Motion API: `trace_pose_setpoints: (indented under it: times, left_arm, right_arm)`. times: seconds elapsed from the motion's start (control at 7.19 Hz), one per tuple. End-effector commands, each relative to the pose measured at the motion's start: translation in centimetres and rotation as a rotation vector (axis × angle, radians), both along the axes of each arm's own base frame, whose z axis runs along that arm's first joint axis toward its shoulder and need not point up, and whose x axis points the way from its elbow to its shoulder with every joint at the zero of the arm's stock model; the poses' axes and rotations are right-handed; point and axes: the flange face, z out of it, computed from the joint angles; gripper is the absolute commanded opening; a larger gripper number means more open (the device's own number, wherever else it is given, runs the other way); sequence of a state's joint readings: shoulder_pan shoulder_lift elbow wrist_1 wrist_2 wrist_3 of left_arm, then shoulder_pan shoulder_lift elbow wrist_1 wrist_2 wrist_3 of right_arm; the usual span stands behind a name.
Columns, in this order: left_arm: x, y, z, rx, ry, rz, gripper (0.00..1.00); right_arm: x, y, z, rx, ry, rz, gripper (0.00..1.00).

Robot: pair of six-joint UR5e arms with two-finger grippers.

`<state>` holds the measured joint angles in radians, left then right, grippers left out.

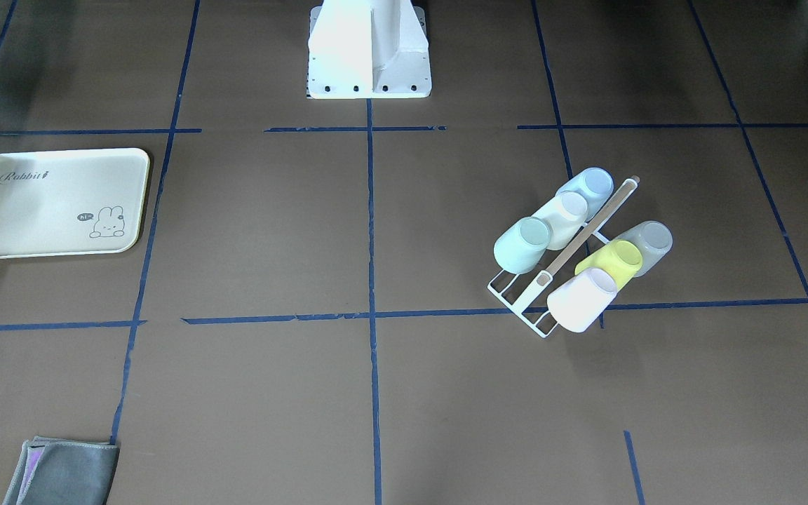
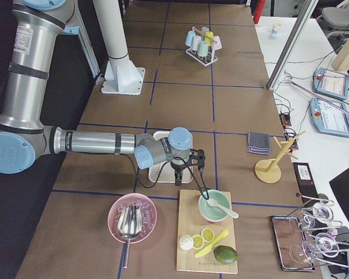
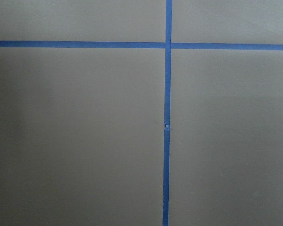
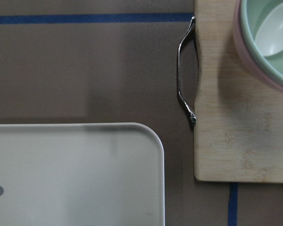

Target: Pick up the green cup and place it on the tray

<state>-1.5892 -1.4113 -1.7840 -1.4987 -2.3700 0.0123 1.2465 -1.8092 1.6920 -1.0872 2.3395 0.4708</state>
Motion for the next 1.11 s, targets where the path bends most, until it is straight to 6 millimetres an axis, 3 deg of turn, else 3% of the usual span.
trace_pose_setpoints:
  times: [0.0,0.28,0.97]
  left_arm:
    - [0.0,0.0,0.0,0.0,0.0,0.0,1.0]
    - [0.0,0.0,-0.1,0.003,0.0,0.0,1.0]
    - [0.0,0.4,-0.1,0.003,0.001,0.0,1.0]
  right_arm:
    - [-1.7,0.7,3.5,0.04,-0.037,0.01,0.97]
    - [-3.3,1.3,4.0,0.025,-0.043,-0.025,0.92]
    - [-5.0,1.8,5.5,0.001,-0.033,-0.068,0.85]
